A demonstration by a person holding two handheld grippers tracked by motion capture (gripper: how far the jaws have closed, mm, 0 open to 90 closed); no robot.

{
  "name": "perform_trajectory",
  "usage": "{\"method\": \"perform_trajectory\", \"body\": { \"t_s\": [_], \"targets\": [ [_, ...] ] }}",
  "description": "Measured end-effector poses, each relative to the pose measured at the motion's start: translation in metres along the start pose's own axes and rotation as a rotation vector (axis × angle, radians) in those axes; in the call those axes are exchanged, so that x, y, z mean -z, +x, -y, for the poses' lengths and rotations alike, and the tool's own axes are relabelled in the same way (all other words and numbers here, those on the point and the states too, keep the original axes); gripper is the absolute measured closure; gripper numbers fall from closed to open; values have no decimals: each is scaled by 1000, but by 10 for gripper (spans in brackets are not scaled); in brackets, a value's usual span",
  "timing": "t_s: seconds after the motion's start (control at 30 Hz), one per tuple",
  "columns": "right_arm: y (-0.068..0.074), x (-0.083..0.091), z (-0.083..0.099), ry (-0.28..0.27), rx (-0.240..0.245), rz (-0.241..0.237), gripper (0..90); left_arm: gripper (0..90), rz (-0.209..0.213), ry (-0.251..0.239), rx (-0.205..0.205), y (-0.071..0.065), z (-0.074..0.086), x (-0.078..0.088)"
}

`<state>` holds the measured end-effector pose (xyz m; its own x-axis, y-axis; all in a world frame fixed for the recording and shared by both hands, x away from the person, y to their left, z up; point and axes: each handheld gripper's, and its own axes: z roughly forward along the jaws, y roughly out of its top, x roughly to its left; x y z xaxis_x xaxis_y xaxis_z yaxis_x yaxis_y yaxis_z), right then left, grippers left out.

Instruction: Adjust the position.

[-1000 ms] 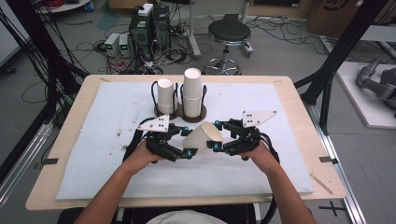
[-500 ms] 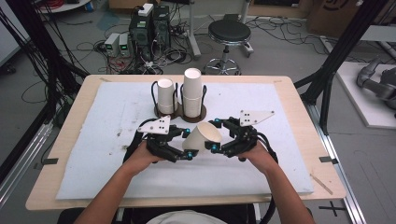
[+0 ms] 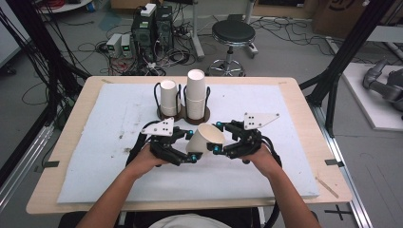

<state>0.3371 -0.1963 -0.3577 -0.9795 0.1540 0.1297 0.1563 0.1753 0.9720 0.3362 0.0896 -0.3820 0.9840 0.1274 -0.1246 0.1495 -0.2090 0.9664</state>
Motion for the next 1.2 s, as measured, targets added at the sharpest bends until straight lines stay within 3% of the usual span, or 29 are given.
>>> {"method": "perform_trajectory", "body": {
  "t_s": [0.3, 0.53, 0.63, 0.77, 0.87, 0.97, 1.1, 1.2],
  "targets": [
    [1, -2, -1, 3, -7, -14, 333, 366, 31, 22, -32, -2, 1, -3],
    [3, -5, -1, -26, -27, -3, 225, 363, 37, -13, -27, -2, -1, 1],
    [2, -4, 0, -28, -27, -11, 302, 363, 36, -8, -27, -1, 0, 1],
    [2, -3, -1, -26, -8, -19, 337, 358, 26, -6, -29, -2, 0, 0],
    [2, -3, -1, -21, -10, -22, 342, 333, 23, 8, -14, -2, 0, -3],
    [3, -3, -2, -15, -11, -30, 345, 354, 40, 26, -23, -3, 2, -6],
    [6, -6, -3, -17, 0, -34, 342, 361, 49, 19, -28, -4, 2, -7],
    [6, -6, -3, -33, -17, -31, 288, 357, 43, 8, -28, -3, 1, -5]
  ]
}}
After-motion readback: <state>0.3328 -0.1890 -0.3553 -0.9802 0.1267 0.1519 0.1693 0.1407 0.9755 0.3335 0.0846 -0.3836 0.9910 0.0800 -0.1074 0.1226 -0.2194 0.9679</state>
